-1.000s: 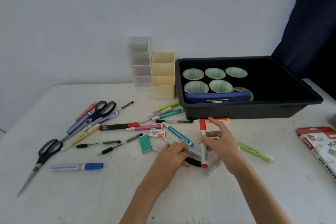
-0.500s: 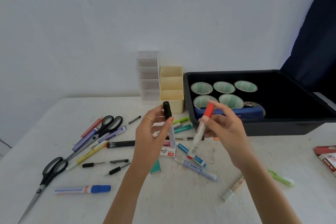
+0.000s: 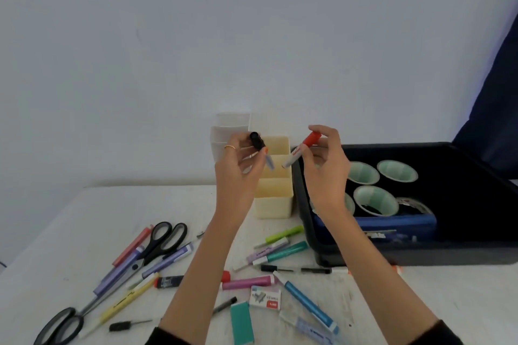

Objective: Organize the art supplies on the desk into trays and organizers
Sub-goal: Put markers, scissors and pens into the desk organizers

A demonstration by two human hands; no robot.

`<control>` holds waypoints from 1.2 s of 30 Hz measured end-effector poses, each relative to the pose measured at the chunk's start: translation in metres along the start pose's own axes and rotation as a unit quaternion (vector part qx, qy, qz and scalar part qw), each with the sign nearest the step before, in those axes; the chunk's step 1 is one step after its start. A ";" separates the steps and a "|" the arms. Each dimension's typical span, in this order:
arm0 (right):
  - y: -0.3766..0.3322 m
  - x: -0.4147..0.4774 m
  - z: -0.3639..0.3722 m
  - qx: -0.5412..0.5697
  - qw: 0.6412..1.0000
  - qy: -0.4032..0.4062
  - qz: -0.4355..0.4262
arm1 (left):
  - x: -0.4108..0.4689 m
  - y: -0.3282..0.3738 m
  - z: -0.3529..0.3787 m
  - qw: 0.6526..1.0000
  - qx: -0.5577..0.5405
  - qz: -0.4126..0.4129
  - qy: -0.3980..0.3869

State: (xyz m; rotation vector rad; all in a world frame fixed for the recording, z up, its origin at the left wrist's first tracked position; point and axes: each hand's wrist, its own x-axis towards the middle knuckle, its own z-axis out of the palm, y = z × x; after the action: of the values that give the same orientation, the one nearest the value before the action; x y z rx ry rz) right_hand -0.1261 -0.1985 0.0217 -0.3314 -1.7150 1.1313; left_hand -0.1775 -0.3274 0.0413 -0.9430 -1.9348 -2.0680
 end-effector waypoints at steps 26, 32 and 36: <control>0.042 -0.017 0.010 -0.242 0.949 -0.204 -0.004 | -0.017 -0.072 -0.002 0.947 0.234 -0.072 -0.205; -0.011 -0.075 0.000 -0.198 0.956 -0.215 -0.034 | -0.070 -0.050 -0.027 0.969 0.197 -0.076 -0.126; -0.023 -0.109 0.002 -0.150 0.961 -0.231 0.015 | -0.099 -0.045 -0.037 0.972 0.180 -0.127 -0.083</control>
State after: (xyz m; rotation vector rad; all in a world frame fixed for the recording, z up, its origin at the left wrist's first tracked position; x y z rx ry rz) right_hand -0.0722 -0.2847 -0.0247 -0.2943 -2.3119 1.0212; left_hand -0.1344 -0.3853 -0.0483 -0.8437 -2.5236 -1.7027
